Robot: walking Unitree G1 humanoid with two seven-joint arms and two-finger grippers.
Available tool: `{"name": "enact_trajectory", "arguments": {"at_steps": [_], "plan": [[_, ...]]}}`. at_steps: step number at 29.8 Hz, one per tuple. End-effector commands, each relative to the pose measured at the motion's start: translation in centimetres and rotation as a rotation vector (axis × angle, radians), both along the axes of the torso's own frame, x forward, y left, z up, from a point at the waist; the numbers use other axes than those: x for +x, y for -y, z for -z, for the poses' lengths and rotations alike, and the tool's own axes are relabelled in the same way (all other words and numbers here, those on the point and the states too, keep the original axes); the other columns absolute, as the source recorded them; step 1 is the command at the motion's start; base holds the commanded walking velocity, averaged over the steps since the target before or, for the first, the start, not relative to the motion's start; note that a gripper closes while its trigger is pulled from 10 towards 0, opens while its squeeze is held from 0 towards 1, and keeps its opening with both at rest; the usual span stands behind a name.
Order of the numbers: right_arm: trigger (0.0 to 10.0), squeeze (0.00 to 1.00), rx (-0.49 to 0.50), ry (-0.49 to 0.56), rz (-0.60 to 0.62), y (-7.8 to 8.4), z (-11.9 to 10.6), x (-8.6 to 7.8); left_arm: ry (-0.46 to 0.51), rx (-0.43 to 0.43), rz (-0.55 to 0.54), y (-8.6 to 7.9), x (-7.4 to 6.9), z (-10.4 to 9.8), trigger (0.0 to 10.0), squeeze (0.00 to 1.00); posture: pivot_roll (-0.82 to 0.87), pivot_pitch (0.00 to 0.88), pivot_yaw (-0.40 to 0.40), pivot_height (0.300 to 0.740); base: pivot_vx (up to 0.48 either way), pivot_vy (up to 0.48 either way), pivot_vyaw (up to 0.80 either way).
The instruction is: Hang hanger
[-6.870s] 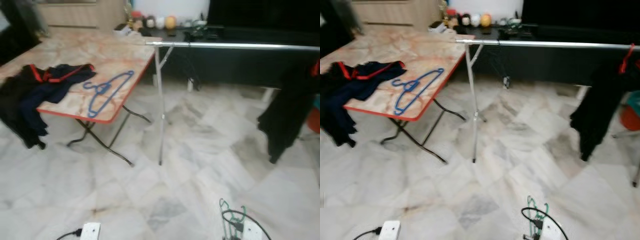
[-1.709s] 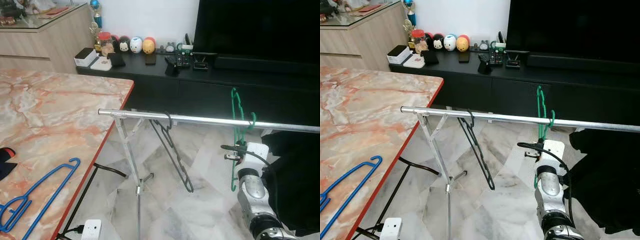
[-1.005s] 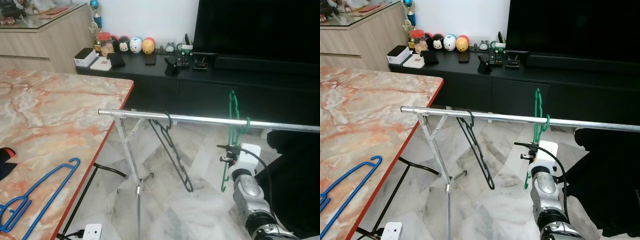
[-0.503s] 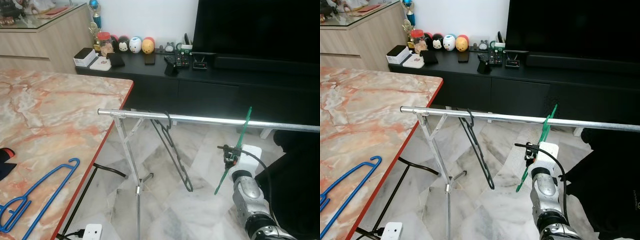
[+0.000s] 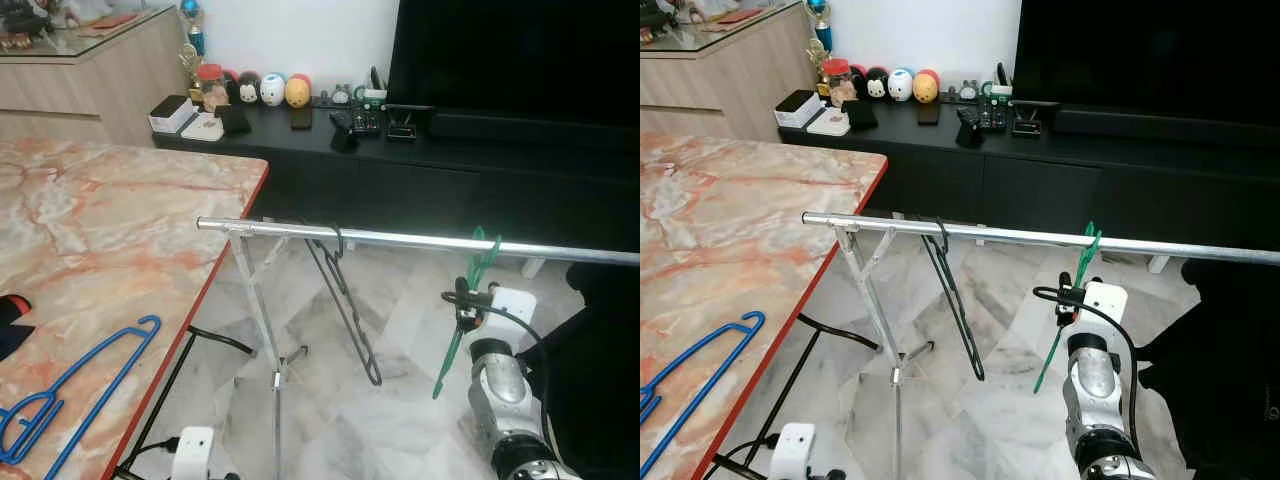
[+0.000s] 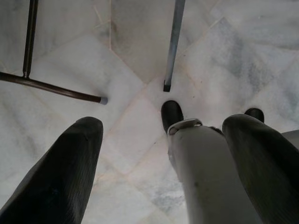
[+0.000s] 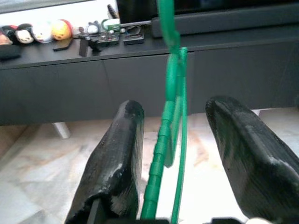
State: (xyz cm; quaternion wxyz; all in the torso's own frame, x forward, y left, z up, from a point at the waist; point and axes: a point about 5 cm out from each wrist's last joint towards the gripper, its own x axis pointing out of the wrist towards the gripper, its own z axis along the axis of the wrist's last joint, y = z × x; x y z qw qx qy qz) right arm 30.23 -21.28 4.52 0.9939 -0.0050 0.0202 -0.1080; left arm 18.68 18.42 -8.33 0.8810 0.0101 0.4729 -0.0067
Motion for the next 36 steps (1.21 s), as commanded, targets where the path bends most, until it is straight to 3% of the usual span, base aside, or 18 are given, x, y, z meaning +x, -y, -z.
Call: {"name": "enact_trajectory", "arguments": {"at_steps": [1,9,18,26,30,36], "plan": [[10.0,0.0,-0.035,0.055,0.0,-0.3,-0.6,-0.1,-0.014,0.009,0.003,0.3,0.0,0.1,10.0,0.0,0.02,0.0,0.029,0.74,0.0,0.0,0.0],[10.0,0.0,-0.059,0.129,-0.036,-0.9,-1.0,-0.8,0.017,-0.003,0.01,1.8,1.4,-0.5,10.0,0.0,0.01,0.0,0.028,0.74,0.0,0.0,0.0],[10.0,0.0,-0.1,0.15,-0.039,-0.9,-1.0,-2.1,0.034,0.003,0.001,1.6,2.2,-0.9,10.0,0.0,0.01,0.0,0.019,0.74,0.0,0.0,0.0],[10.0,0.0,-0.173,0.174,-0.018,-0.5,-1.3,-4.1,0.05,0.012,-0.018,1.7,3.1,-1.4,10.0,0.0,0.0,0.0,0.004,0.74,0.0,0.0,0.0],[10.0,0.0,-0.208,0.157,0.06,0.4,-1.1,-5.4,0.049,0.014,-0.03,1.8,3.1,-1.4,10.0,0.0,0.0,0.0,-0.008,0.74,0.0,0.0,0.0],[10.0,0.0,-0.233,0.076,0.329,4.4,-0.5,-6.7,0.041,0.008,-0.046,2.0,2.9,-1.2,10.0,0.0,0.01,0.0,-0.031,0.74,0.0,0.0,0.0]]}}
